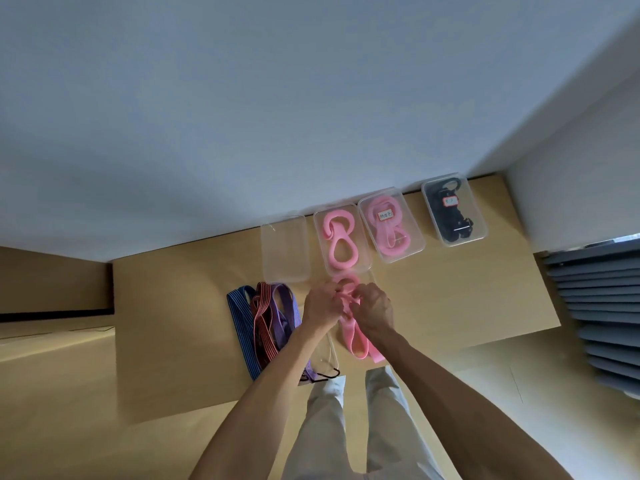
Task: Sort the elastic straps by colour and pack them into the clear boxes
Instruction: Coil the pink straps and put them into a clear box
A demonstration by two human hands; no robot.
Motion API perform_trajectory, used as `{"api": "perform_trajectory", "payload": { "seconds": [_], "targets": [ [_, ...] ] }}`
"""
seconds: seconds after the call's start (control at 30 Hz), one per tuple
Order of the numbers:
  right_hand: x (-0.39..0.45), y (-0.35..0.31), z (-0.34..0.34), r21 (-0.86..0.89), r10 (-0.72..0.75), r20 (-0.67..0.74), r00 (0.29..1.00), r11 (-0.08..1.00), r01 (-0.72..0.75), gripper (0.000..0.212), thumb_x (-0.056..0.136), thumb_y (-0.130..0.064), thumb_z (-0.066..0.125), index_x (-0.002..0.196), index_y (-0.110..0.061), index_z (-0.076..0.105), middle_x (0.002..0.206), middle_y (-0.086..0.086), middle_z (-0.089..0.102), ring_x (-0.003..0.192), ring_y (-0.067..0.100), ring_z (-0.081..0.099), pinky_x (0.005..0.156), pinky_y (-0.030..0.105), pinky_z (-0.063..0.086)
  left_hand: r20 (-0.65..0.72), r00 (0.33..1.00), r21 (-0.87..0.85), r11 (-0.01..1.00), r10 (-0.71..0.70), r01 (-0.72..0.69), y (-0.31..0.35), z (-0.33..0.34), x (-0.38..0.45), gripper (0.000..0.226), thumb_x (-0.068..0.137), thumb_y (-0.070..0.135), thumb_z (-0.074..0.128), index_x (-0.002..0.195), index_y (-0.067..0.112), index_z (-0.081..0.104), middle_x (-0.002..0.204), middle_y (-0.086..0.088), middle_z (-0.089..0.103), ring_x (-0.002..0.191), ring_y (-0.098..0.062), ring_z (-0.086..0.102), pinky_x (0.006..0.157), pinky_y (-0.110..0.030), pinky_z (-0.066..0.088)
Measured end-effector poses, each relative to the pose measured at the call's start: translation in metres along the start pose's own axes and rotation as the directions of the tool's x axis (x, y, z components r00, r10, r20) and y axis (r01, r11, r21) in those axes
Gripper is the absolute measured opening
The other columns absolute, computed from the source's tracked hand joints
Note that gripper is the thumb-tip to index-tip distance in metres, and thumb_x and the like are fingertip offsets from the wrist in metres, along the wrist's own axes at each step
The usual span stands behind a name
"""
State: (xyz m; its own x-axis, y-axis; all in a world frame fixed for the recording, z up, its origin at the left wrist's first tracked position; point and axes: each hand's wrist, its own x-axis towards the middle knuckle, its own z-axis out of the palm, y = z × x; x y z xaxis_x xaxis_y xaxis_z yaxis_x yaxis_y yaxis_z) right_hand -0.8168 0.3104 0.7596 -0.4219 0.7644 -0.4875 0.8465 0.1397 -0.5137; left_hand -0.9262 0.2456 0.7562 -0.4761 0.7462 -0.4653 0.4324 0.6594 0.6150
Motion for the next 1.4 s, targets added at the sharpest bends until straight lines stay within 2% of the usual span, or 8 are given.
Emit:
{"api": "perform_trajectory", "payload": {
  "seconds": [0.2, 0.33, 0.5, 0.67, 0.77, 0.93, 1.13, 1.4],
  "targets": [
    [-0.003, 0.012, 0.003, 0.217, 0.111, -0.106, 0.988, 0.972, -0.086, 0.01, 0.089, 0.001, 0.053, 0.084, -0.005, 0.06, 0.066, 0.006, 0.058, 0.061, 0.028, 0.053, 0.049, 0.028, 0.034, -0.079, 0.982, -0.156, 0.975, -0.169, 0.155, 0.009, 0.004, 0.009, 0.028, 0.09, 0.021, 0.048, 0.09, 0.009, 0.073, 0.074, -0.009, 0.065, 0.074, -0.029, 0.057, 0.063, -0.036, 0.041],
    [-0.002, 0.024, 0.002, 0.284, 0.131, -0.087, 0.988, 0.954, -0.101, 0.013, 0.088, -0.001, 0.053, 0.081, -0.01, 0.06, 0.066, 0.003, 0.059, 0.062, 0.026, 0.053, 0.053, 0.029, 0.037, -0.055, 0.951, -0.247, 0.927, -0.305, 0.283, 0.012, 0.01, 0.01, 0.027, 0.083, 0.015, 0.068, 0.11, 0.013, 0.072, 0.099, -0.004, 0.073, 0.094, -0.023, 0.065, 0.081, -0.035, 0.053],
    [-0.006, 0.029, -0.016, 0.394, 0.087, -0.079, 0.993, 0.918, -0.049, 0.011, 0.086, 0.0, 0.059, 0.085, -0.006, 0.069, 0.075, 0.004, 0.069, 0.07, 0.023, 0.062, 0.062, 0.028, 0.048, 0.054, 0.918, -0.355, 0.852, -0.393, 0.385, 0.015, 0.007, 0.008, 0.008, 0.071, 0.018, 0.067, 0.069, 0.011, 0.068, 0.065, 0.001, 0.059, 0.068, -0.022, 0.049, 0.061, -0.029, 0.037],
    [-0.016, 0.017, -0.053, 0.547, 0.078, 0.04, 0.996, 0.833, -0.087, 0.026, 0.078, 0.003, 0.055, 0.08, -0.015, 0.074, 0.074, -0.004, 0.071, 0.069, 0.013, 0.063, 0.056, 0.017, 0.047, 0.05, 0.928, -0.579, 0.747, -0.368, 0.327, 0.034, -0.018, -0.02, 0.015, 0.06, 0.0, 0.046, 0.072, 0.006, 0.054, 0.067, -0.01, 0.045, 0.062, -0.021, 0.04, 0.053, -0.029, 0.032],
    [-0.026, 0.001, -0.081, 0.618, 0.01, 0.04, 0.999, 0.785, -0.032, 0.023, 0.078, 0.003, 0.057, 0.082, -0.01, 0.075, 0.071, -0.003, 0.07, 0.066, 0.011, 0.061, 0.062, 0.025, 0.048, 0.078, 0.937, -0.683, 0.666, -0.34, 0.299, 0.053, -0.033, -0.038, 0.021, 0.062, -0.002, 0.049, 0.08, 0.003, 0.059, 0.065, -0.014, 0.054, 0.06, -0.023, 0.046, 0.045, -0.024, 0.032],
    [-0.049, -0.026, -0.132, 0.635, -0.169, 0.061, 0.984, 0.767, 0.092, 0.024, 0.078, 0.001, 0.059, 0.086, -0.012, 0.078, 0.073, 0.002, 0.073, 0.066, 0.01, 0.061, 0.07, 0.034, 0.051, 0.037, 0.974, -0.801, 0.577, -0.222, 0.162, 0.096, -0.065, -0.075, 0.02, 0.062, -0.003, 0.058, 0.074, 0.007, 0.071, 0.08, -0.015, 0.073, 0.074, -0.028, 0.069, 0.068, -0.038, 0.058],
    [-0.084, -0.049, -0.193, 0.567, -0.297, -0.118, 0.947, 0.763, 0.31, 0.01, 0.082, -0.005, 0.067, 0.091, -0.005, 0.062, 0.083, 0.007, 0.069, 0.081, 0.026, 0.067, 0.074, 0.037, 0.055, -0.074, 0.994, -0.916, 0.399, -0.083, -0.035, 0.135, -0.087, -0.115, 0.037, 0.09, -0.008, 0.045, 0.079, 0.008, 0.076, 0.079, -0.012, 0.072, 0.069, -0.024, 0.065, 0.06, -0.031, 0.056],
    [-0.12, -0.076, -0.221, 0.464, -0.374, -0.261, 0.89, 0.76, 0.456, 0.013, 0.087, -0.012, 0.072, 0.085, -0.001, 0.068, 0.081, 0.01, 0.07, 0.073, 0.016, 0.061, 0.067, 0.03, 0.05, -0.205, 0.978, -0.794, 0.589, -0.025, -0.152, 0.168, -0.105, -0.141, 0.004, 0.085, 0.009, 0.076, 0.084, 0.011, 0.075, 0.08, -0.012, 0.073, 0.074, -0.025, 0.068, 0.071, -0.037, 0.057]
  ]
}}
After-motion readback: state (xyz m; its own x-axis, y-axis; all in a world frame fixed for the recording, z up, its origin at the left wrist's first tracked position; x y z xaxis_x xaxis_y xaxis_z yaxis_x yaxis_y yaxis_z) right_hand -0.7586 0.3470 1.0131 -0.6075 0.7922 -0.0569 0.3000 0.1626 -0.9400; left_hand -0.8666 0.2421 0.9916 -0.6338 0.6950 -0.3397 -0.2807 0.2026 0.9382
